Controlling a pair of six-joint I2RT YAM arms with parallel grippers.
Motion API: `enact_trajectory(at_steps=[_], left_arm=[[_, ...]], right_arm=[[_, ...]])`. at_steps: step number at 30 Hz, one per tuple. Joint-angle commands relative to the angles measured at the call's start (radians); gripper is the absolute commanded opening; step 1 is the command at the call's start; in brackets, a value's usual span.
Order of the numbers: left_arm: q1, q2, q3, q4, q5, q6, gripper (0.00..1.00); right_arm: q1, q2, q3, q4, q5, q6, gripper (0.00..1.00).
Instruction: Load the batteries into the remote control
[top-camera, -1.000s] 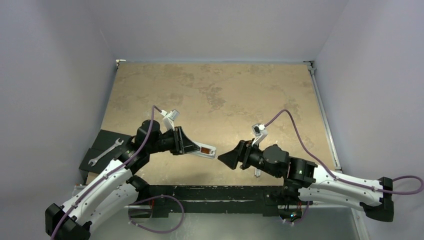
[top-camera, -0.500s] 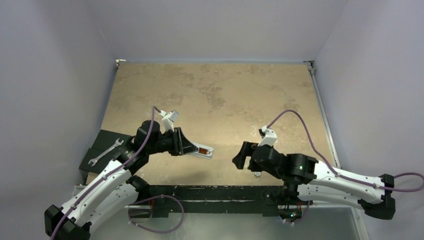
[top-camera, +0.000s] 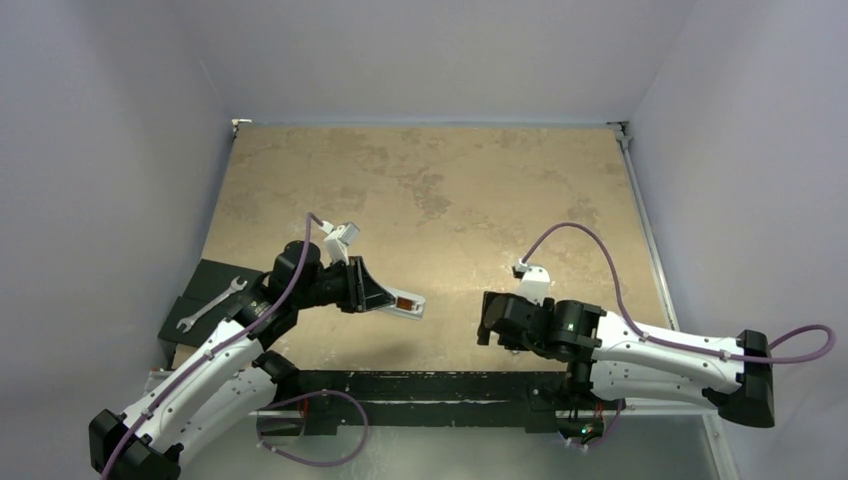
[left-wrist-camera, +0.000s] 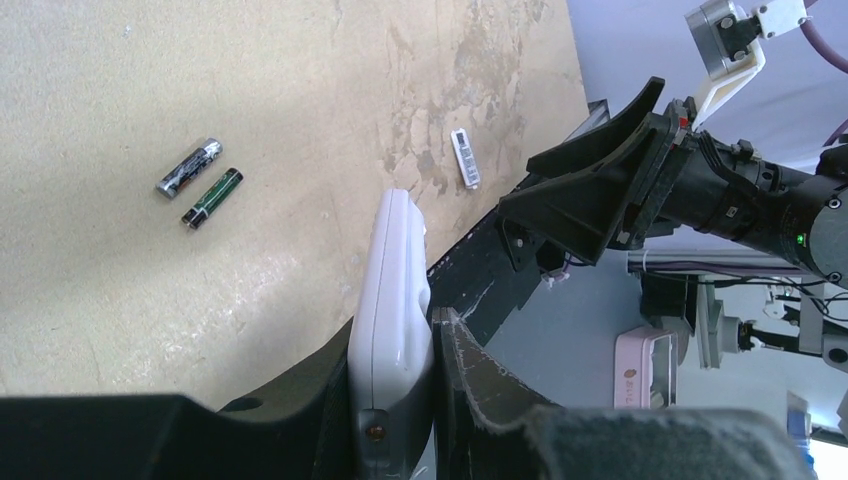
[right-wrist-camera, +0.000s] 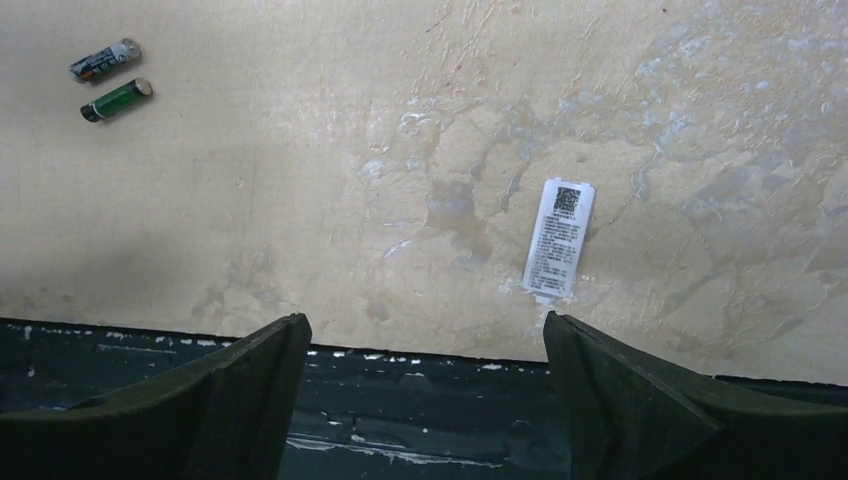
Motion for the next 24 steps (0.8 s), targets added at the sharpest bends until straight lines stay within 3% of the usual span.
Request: enact_trajectory(at_steps=[1,11,24], left_arm=[[-0.002,-0.01,0.029,0.026,0.027,0.024,0.0],[-0.002,-0.006,-0.005,0.074,0.05,0.0,0.0],[-0.002,-0.031,-0.009,0.065,0.053,-0.011,0.0]], right_arm=[[0.003,-0.037,-0.024,-0.034,0.018,0.066,0.99],[-0.02,-0.077,-0.088,-0.018,0.005,0.099,0.99],[-0.088,0.033,-0.122,0.032,-0.016,0.101,0.99]])
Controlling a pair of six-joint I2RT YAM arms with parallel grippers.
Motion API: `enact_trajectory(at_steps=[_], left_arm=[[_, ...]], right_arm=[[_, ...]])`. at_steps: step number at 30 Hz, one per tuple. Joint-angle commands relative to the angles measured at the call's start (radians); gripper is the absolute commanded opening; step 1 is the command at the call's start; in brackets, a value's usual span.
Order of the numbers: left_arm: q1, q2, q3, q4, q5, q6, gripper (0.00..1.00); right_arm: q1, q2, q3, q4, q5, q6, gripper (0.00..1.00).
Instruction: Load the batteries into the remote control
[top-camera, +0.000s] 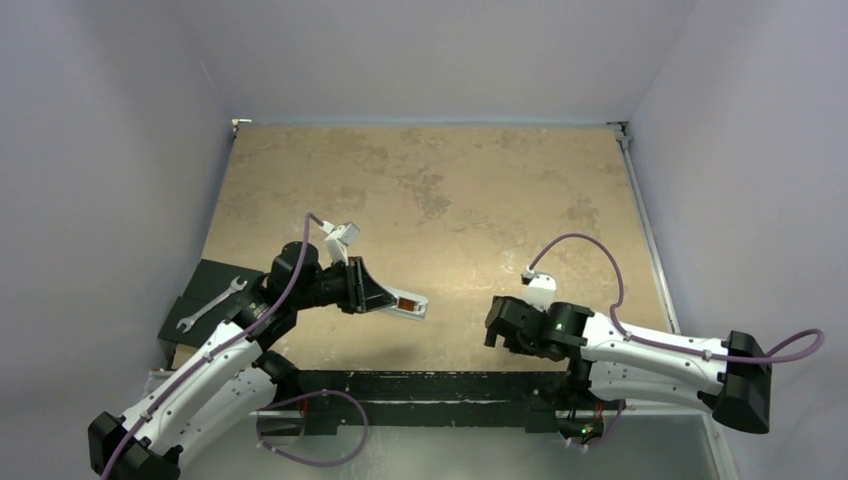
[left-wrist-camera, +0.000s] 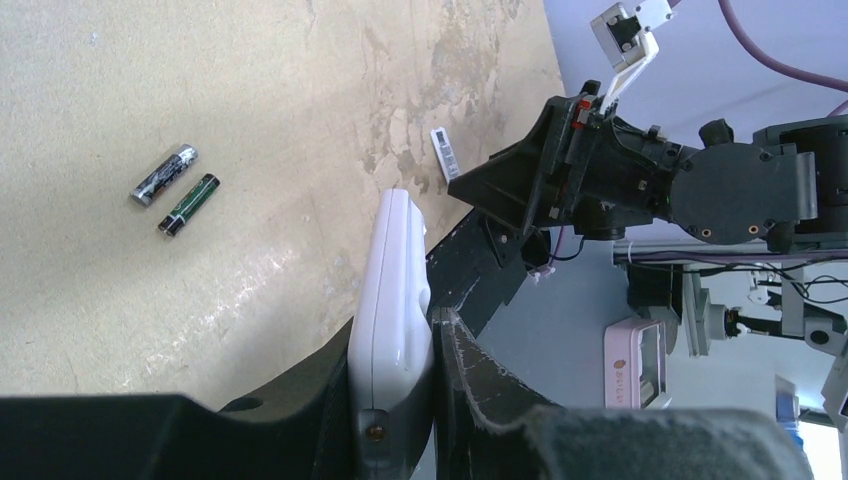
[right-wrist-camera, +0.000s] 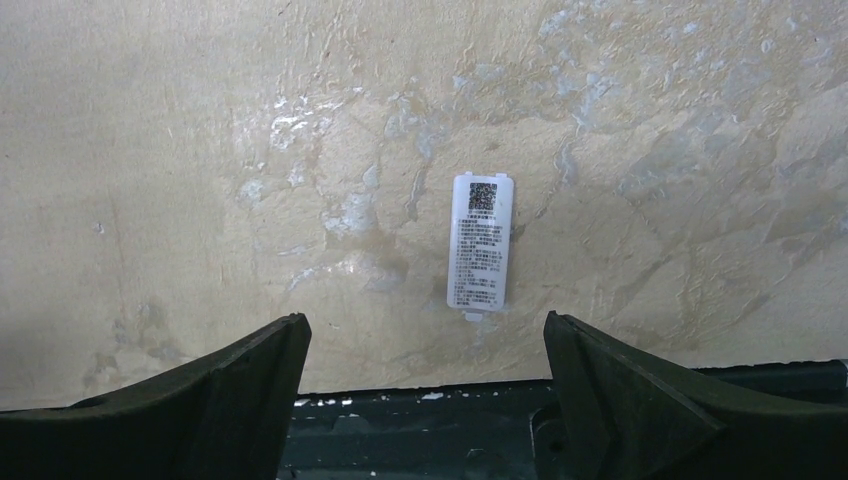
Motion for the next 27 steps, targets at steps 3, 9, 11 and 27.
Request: enact_trajectory(at_steps=[3,9,11,27], left_arm=[[-0.002,-0.023,-0.004,0.038,0.02,-0.005,0.0],[-0.002,-0.021,-0.012,0.047,0.032,-0.004,0.0],[-0.002,-0.021,-0.017,0.052,0.037,-0.005,0.0],[-0.002,-0.041,-0.039,0.055,0.058,0.006,0.0]], right_arm=[[-0.023,0.029,-0.019,0.055,-0.011,0.028,0.99],[-0.034,0.052,-0.046,0.097,-0.017,0.037,0.95],[-0.035,0.065,-0.044,0.099,-0.012,0.039,0.93],[-0.056,0.159,-0.033,0.134,0.0,0.031,0.73]])
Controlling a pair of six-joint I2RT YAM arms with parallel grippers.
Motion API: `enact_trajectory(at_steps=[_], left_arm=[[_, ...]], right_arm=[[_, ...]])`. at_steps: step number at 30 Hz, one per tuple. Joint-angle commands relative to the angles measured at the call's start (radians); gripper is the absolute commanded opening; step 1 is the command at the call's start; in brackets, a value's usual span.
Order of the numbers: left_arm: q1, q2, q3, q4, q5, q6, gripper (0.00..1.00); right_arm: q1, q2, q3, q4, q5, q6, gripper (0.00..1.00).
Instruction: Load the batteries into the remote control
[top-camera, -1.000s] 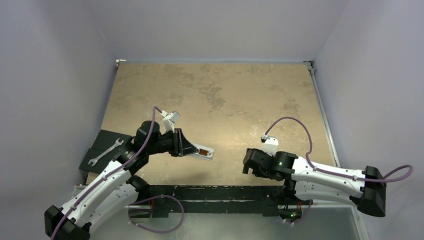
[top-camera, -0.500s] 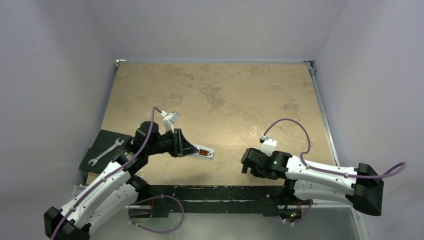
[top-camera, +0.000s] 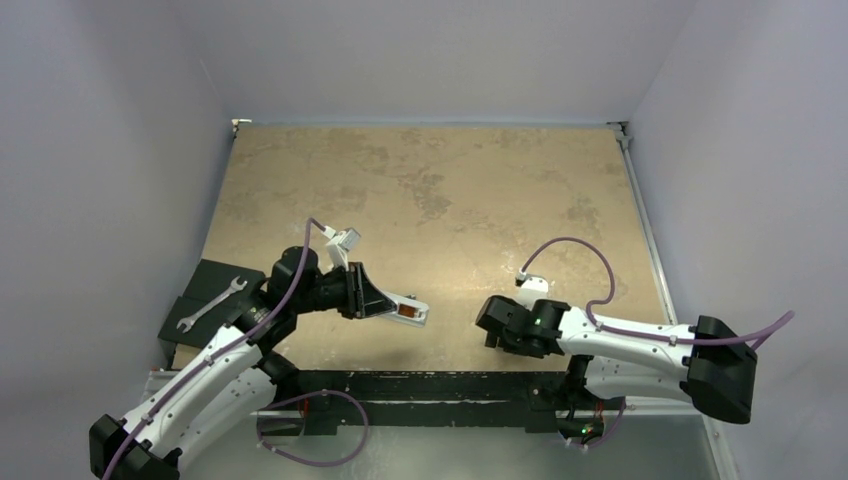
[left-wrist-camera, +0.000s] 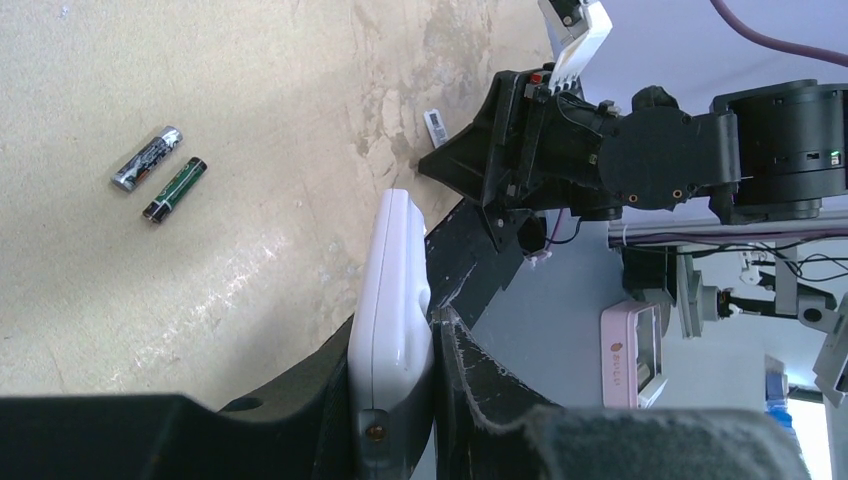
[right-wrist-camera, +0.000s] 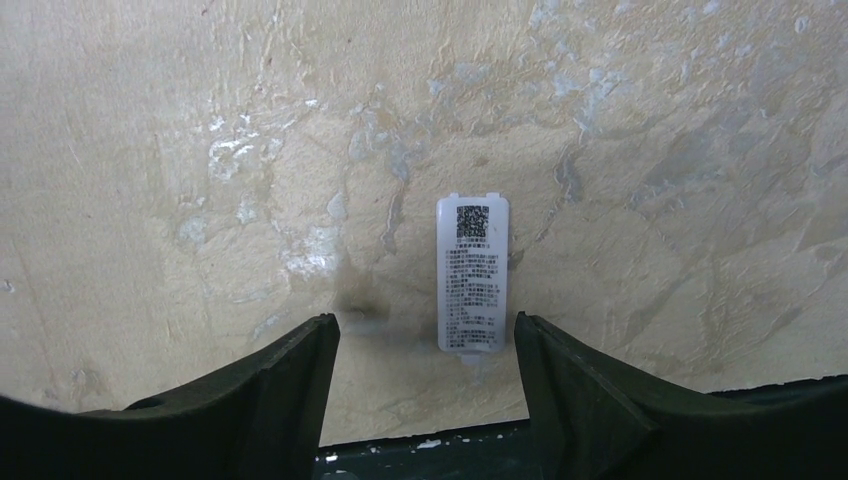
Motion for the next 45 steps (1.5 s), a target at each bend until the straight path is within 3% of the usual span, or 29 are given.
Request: enact_trajectory(at_steps=[1,14,18,27,31,45], left_arm=[[-0.002,-0.013,0.005,0.035,0.022,0.009,0.0],[-0.002,-0.02,0.004,0.029,0.026,0.012,0.0],[-0.002,-0.024,0.004,0.022,0.026,0.016,0.0],[-0.002,-0.019,0.007,0.018,0.028,0.022,0.0],[-0.002,-0.018,0.012,0.013,0.029,0.025,0.0],[-0.001,-0.008,0.019,0.001,0.021,0.025,0.0]], right_arm=[[-0.014,-0.002,0.007,0.031,0.018,0.014,0.72],[-0.029,0.064,0.012,0.053,0.019,-0.006,0.68],[-0.03,0.088,0.013,0.068,0.013,-0.01,0.63],[-0.03,0.08,0.007,0.094,0.003,-0.025,0.32],[-0.031,0.083,0.032,0.071,0.022,-0.029,0.22],[-0.221,0.135,0.196,0.129,0.056,-0.312,0.2]])
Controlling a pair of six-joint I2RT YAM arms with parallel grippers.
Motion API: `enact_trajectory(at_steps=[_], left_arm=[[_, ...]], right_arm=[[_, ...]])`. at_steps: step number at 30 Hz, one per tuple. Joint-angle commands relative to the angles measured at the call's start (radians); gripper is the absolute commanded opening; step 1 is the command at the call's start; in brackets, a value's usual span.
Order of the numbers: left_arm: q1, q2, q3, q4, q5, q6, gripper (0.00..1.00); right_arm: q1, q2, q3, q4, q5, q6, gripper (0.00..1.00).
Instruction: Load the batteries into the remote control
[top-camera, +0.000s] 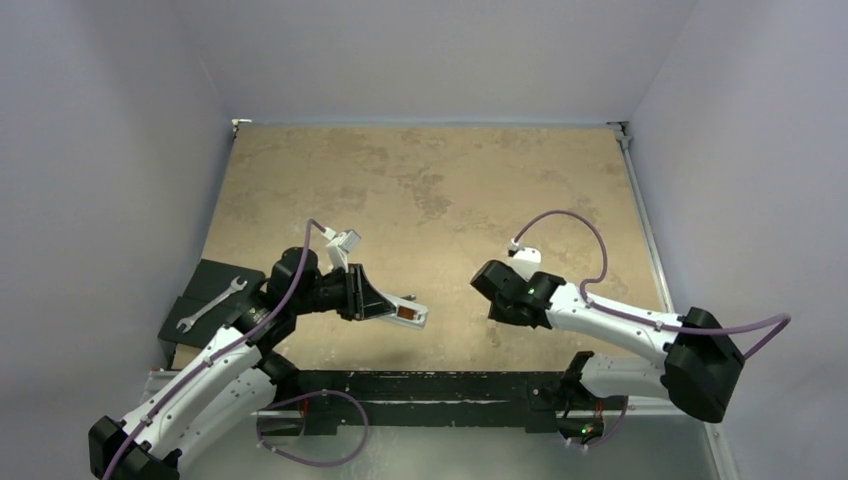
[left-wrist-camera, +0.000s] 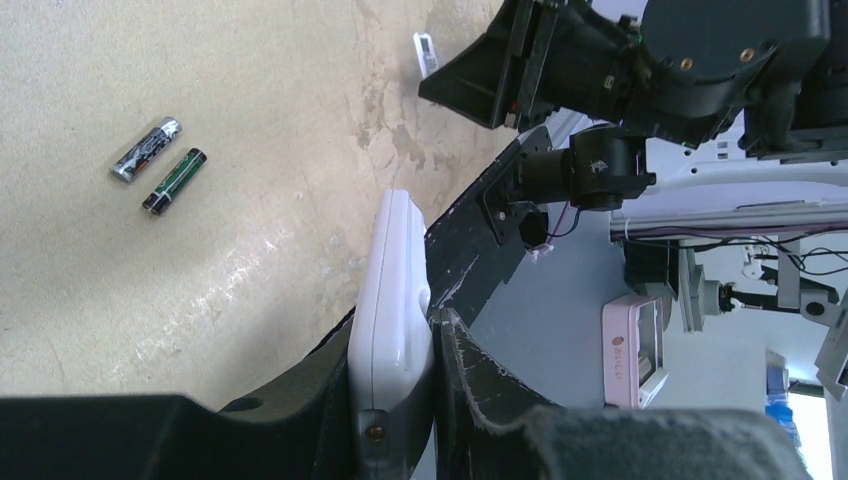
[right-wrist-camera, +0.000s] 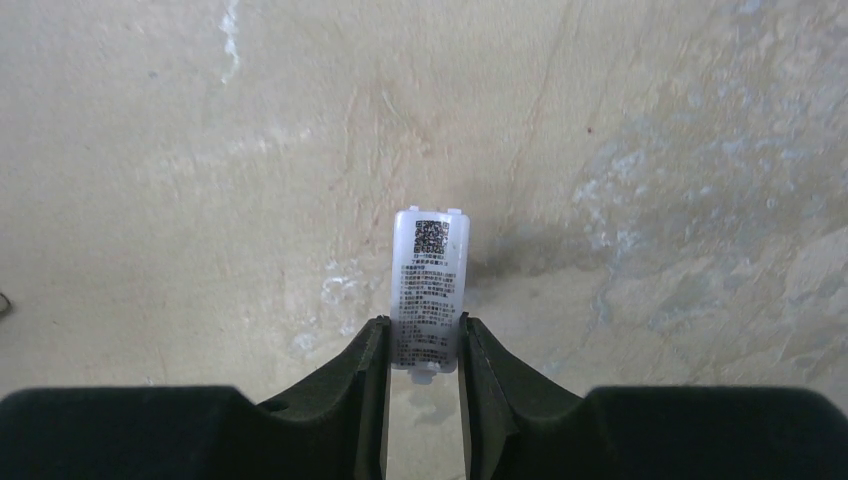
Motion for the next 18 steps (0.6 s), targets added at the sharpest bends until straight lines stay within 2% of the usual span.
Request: enact_trajectory(at_steps=[1,10,18], left_arm=[[-0.002,0.001,0.019,0.017,0.012,0.014,0.0],[-0.001,0.011,-0.009,0.057,0.027,-0.028,0.0],[-0.001,0.022,-0.046,0.115,0.042,-0.076,0.0]], right_arm=[[-0.061,0.052,0.084,0.046,0.036,-0.148,0.2],[-0.186,0.209,0.194,0.135,0.007,-0.373,0.21],[-0.307,0.308,0.228,0.269,-0.1,-0.523,0.22]])
